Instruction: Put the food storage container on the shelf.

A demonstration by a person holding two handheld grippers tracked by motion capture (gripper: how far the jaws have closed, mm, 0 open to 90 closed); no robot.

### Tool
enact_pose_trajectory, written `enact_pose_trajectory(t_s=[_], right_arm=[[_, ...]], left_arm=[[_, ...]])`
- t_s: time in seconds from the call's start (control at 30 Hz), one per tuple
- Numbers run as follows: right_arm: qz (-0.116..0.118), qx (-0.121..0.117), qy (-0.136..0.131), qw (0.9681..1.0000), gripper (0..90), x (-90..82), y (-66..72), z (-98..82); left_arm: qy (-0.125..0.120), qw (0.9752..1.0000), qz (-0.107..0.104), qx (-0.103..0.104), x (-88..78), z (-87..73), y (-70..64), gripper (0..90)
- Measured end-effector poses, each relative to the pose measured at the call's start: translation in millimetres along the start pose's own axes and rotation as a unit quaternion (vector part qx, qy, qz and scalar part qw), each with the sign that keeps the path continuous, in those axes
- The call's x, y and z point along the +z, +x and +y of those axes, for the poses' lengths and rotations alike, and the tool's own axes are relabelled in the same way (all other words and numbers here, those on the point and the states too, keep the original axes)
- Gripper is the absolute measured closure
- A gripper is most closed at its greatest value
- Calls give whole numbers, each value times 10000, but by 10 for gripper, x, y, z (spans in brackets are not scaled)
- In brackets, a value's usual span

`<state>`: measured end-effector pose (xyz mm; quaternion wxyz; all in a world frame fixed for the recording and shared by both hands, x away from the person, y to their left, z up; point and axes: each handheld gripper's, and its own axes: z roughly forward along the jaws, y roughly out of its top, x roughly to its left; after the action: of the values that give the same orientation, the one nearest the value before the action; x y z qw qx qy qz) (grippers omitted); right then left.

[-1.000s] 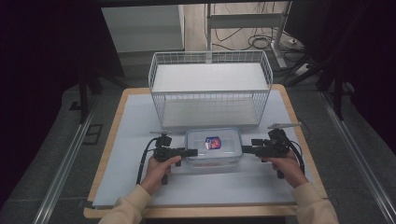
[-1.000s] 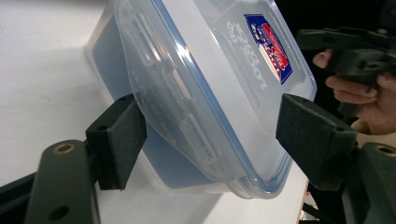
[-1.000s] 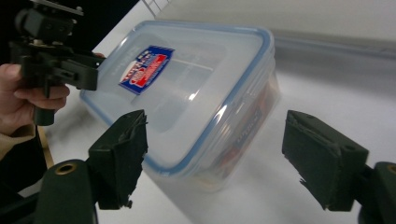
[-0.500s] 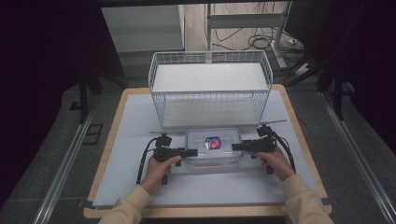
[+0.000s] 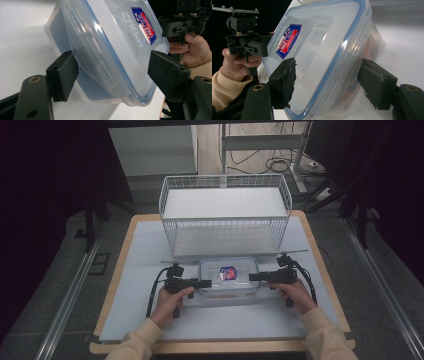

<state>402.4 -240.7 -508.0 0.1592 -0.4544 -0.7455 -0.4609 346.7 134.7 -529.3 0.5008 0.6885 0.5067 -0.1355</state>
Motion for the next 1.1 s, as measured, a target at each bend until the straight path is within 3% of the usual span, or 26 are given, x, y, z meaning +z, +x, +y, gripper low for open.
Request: enact_pose_trajectory(t_s=[0.13, 0.23, 0.43, 0.93, 1.1], right_arm=[[26, 26, -24, 10000, 349, -23, 0, -8], [51, -32, -71, 10000, 389, -61, 14, -21], [-21, -209, -110, 9997, 419, -112, 90, -59], [-138, -497, -242, 9984, 461, -178, 197, -156], [-135, -553, -350, 9978, 495, -216, 226, -219]], left_arm=[[0, 10000, 35, 82, -12, -8, -26, 253], [-198, 9998, -34, 14, -58, -17, -11, 318], [-266, 9992, 107, 273, -83, -61, -93, 336], [-504, 9963, 380, 583, -113, -182, -236, 360], [-580, 9951, 386, 696, -142, -242, -270, 386]])
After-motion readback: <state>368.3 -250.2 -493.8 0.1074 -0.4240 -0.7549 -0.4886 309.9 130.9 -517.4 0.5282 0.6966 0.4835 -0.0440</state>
